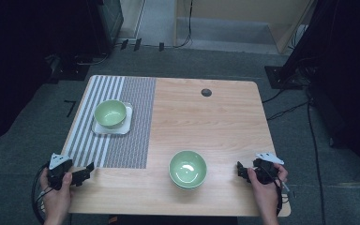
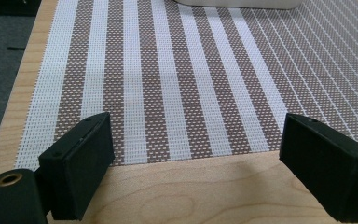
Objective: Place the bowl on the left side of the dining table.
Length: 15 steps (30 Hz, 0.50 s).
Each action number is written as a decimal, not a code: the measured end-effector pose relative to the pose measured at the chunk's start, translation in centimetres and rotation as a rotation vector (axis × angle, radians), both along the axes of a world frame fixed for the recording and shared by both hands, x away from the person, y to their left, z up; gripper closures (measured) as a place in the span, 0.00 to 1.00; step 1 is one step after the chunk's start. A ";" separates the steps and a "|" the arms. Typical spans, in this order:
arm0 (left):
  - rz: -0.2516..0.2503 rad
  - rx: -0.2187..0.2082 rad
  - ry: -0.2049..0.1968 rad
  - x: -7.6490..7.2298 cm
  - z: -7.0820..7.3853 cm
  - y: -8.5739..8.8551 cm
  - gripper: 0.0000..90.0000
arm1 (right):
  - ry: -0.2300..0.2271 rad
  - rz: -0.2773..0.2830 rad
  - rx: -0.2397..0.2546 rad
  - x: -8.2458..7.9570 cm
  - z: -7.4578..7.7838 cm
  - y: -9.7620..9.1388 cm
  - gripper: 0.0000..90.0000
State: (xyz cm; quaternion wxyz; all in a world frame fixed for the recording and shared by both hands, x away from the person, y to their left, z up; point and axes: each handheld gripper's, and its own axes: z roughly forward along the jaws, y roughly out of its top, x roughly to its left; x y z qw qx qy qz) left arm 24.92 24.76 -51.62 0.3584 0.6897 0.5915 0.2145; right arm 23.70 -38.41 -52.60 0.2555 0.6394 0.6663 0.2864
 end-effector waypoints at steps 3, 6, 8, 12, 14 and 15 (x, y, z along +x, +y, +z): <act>-0.001 0.039 -0.003 0.0 -0.1 -0.4 0.10 | 0.000 0.000 0.000 0.0 0.0 0.0 0.00; 0.000 0.074 0.002 0.0 -0.1 -0.7 0.10 | 0.000 0.000 0.000 0.0 0.0 0.0 0.00; -0.001 0.077 0.002 0.0 -0.1 -0.8 0.10 | 0.000 0.001 -0.001 0.0 0.0 0.0 0.00; -0.006 0.140 0.008 0.0 -0.2 -1.3 0.11 | 0.000 0.001 -0.001 0.0 0.0 0.0 0.00; -0.013 0.142 0.008 0.0 -0.2 -1.4 0.10 | 0.000 0.001 -0.001 0.0 0.0 0.0 0.00; -0.013 0.143 0.008 0.0 -0.2 -1.4 0.10 | 0.000 0.001 -0.001 0.0 0.0 0.0 0.00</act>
